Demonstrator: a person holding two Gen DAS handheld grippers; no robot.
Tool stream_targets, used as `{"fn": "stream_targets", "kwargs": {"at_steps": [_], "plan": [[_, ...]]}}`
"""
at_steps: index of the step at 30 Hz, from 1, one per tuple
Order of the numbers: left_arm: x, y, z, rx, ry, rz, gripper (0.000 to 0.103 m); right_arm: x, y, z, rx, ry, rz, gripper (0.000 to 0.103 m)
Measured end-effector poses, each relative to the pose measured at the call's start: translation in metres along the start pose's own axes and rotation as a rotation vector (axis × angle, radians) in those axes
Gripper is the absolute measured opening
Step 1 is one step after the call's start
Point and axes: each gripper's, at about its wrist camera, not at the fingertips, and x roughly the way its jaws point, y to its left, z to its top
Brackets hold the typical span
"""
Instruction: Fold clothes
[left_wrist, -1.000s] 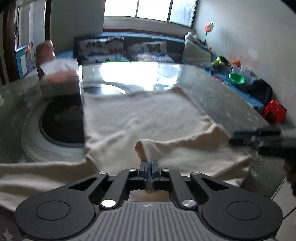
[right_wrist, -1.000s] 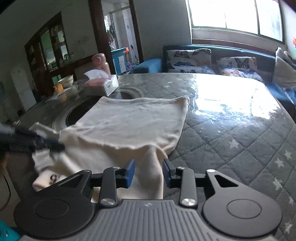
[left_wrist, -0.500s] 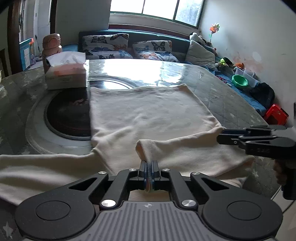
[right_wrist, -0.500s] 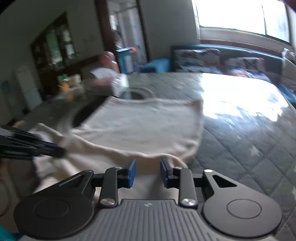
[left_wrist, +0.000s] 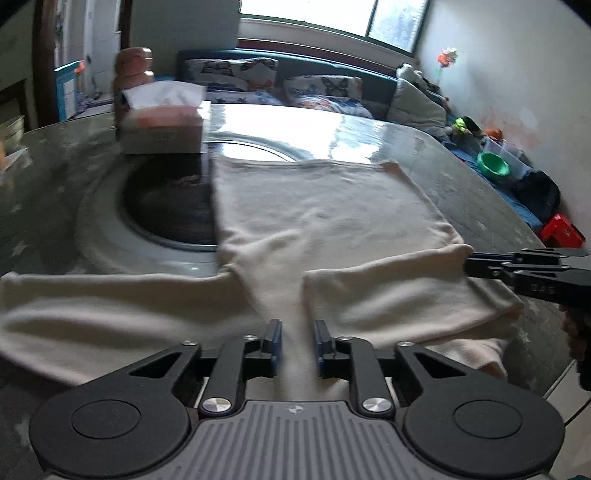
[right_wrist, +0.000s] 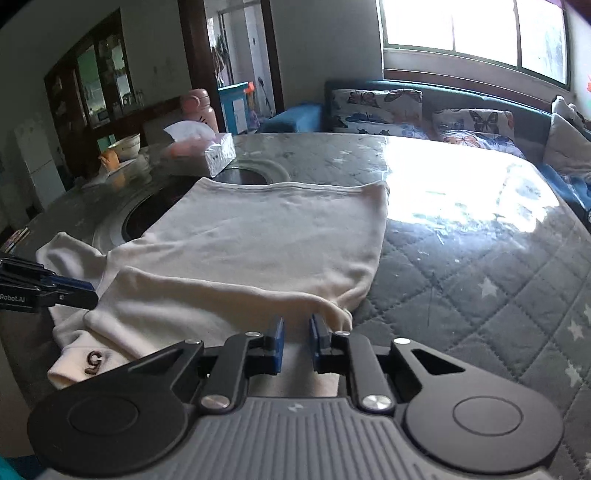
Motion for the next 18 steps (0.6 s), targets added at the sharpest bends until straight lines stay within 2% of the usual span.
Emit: {"fn": "stream_targets", "kwargs": {"at_steps": [1,3,4,11,14,18], "plan": [[-0.002,0.005,-0.001,-0.010,-0.004,0.014,0.036,-0.002,0.004,0.002,-0.011,-0.002,0.008,0.016],[-0.007,0.015,-0.003,-0.030,-0.011,0.042,0.043,-0.004,0.016,0.009,-0.048,0.000,0.037,0.019],[-0.010,0.020,-0.003,-0.039,-0.015,0.056,0.043,-0.003,0.024,0.011,-0.070,0.002,0.057,0.022],[-0.027,0.058,-0.009,-0.116,-0.044,0.157,0.050,0.025,0.089,0.024,-0.243,0.061,0.214,0.022],[-0.035,0.080,-0.012,-0.156,-0.067,0.220,0.051,0.037,0.113,0.027,-0.303,0.072,0.246,0.022],[-0.042,0.110,-0.015,-0.231,-0.089,0.295,0.054,0.054,0.129,0.028,-0.322,0.115,0.263,0.022]]}}
